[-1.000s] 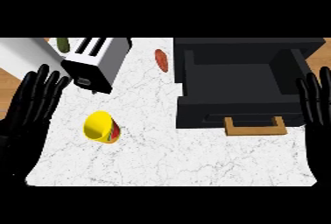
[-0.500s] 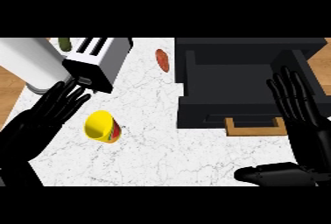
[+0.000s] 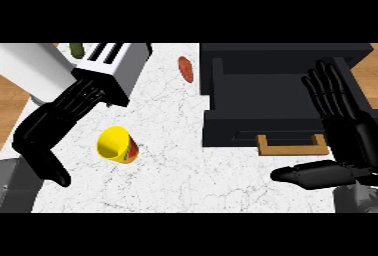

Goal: Pick up the cup, place it into the drawer and close the drawer

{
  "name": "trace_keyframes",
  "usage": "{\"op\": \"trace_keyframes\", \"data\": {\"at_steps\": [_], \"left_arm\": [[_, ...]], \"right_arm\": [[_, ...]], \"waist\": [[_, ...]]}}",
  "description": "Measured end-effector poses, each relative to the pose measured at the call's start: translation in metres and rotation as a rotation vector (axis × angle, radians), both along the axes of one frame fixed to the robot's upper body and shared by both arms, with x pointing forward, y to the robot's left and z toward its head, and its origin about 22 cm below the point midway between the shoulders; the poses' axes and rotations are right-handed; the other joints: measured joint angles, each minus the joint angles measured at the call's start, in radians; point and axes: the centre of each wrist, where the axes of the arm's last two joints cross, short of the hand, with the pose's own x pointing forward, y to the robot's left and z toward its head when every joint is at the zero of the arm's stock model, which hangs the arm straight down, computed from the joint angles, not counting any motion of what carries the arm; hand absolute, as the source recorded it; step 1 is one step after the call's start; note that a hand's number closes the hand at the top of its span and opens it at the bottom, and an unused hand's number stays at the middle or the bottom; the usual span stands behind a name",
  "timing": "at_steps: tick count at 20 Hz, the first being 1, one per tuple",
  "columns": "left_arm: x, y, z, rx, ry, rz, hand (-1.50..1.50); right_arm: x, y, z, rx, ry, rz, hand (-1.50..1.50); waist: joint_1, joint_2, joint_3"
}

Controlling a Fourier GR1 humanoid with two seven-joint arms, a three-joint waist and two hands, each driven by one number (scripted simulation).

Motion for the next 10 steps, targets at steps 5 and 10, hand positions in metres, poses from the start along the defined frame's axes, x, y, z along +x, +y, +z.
{"op": "trace_keyframes", "data": {"at_steps": [5,10], "left_arm": [[0.01,0.012,-0.032,0.04,0.033,0.024,-1.5],[0.008,0.023,-0.065,0.116,0.075,0.088,-1.5]], "right_arm": [[0.008,0.0,0.007,-0.002,-0.008,-0.001,-1.5],[0.006,0.002,0.014,0.001,-0.022,-0.008,-1.5]], "waist": [[-0.001,0.0,0.0],[-0.004,0.0,0.0]]}}
